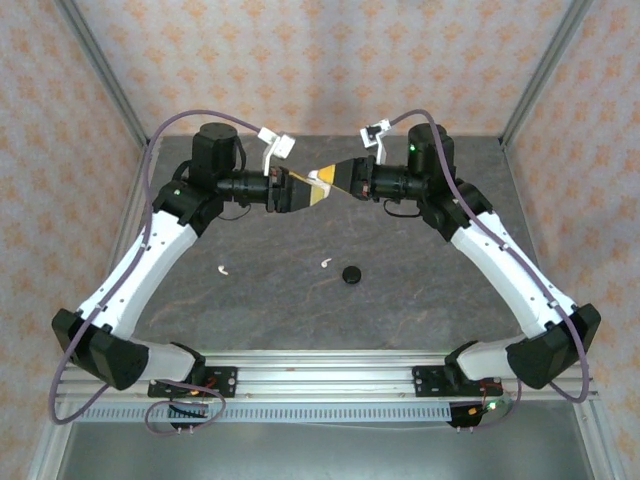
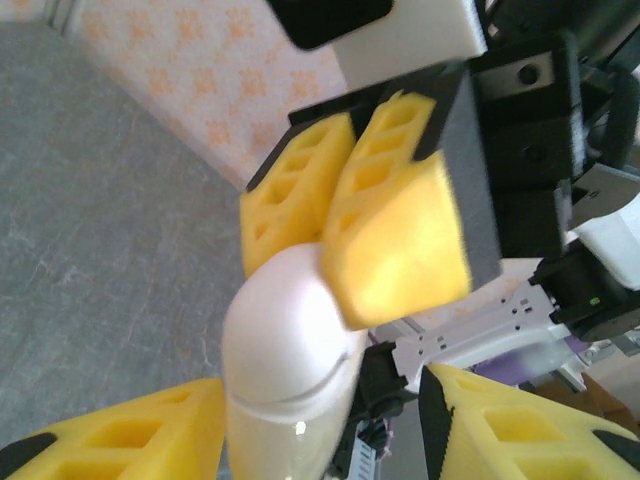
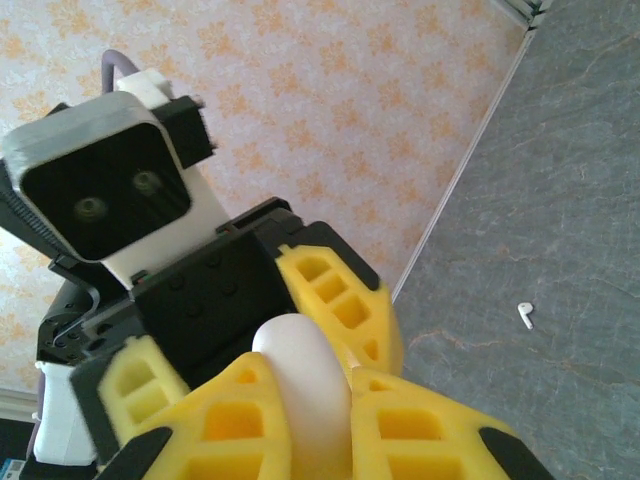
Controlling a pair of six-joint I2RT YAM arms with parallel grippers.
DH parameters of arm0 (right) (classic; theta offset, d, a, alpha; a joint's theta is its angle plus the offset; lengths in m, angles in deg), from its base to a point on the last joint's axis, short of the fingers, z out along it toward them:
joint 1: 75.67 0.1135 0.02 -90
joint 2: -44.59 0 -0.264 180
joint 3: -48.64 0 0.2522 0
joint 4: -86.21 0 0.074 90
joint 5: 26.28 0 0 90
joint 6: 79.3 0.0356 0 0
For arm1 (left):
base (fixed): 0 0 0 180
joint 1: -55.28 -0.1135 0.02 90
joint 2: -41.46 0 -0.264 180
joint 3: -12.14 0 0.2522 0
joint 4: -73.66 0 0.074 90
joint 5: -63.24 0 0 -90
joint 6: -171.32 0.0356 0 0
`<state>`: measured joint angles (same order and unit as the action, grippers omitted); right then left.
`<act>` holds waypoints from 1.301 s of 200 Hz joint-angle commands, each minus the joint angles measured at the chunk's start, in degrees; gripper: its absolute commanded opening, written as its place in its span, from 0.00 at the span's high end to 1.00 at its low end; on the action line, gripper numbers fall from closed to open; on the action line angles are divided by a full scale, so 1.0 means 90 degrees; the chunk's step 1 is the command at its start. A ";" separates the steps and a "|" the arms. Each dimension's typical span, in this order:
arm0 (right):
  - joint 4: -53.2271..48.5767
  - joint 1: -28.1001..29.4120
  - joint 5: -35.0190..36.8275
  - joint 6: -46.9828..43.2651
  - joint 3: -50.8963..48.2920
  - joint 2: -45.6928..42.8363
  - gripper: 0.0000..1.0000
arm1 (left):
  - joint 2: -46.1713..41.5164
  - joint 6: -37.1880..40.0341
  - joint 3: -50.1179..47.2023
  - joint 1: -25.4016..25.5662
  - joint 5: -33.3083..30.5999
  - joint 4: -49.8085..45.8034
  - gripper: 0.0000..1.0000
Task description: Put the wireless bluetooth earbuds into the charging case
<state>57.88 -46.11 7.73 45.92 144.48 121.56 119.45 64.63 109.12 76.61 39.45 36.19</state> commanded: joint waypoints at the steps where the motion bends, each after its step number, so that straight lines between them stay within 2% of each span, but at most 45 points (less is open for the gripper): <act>1: 0.0159 -0.0022 -0.0182 -0.0100 0.0236 0.0046 1.00 | 0.0072 0.0233 0.0180 -0.0005 0.0333 -0.0224 0.51; 34: 0.0166 -0.0017 -0.0240 -0.0058 0.0231 0.0070 1.00 | 0.0158 0.0212 0.0206 0.0004 0.0348 -0.0109 0.60; 176: -0.0034 -0.0023 -0.0266 -0.0114 0.0134 -0.0026 1.00 | -0.0342 -0.0070 -0.0416 -0.0201 0.0143 0.0407 0.59; 196: -0.0061 -0.0022 -0.0278 -0.0112 0.0113 -0.0040 1.00 | -0.0390 -0.0070 -0.0465 -0.0201 0.0123 0.0434 0.61; 226: 0.0006 0.0002 -0.0282 -0.0029 0.0071 -0.0051 1.00 | -0.0422 -0.0190 -0.0535 -0.0201 0.0114 0.0593 0.69; 260: 0.0002 0.0014 -0.0313 -0.0025 0.0078 -0.0027 1.00 | -0.0467 -0.0401 -0.0595 -0.0201 0.0056 0.0899 0.63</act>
<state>56.76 -46.09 6.64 45.96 144.70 122.32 117.20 62.71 104.27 75.36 40.30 39.95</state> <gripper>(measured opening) 0.146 0.348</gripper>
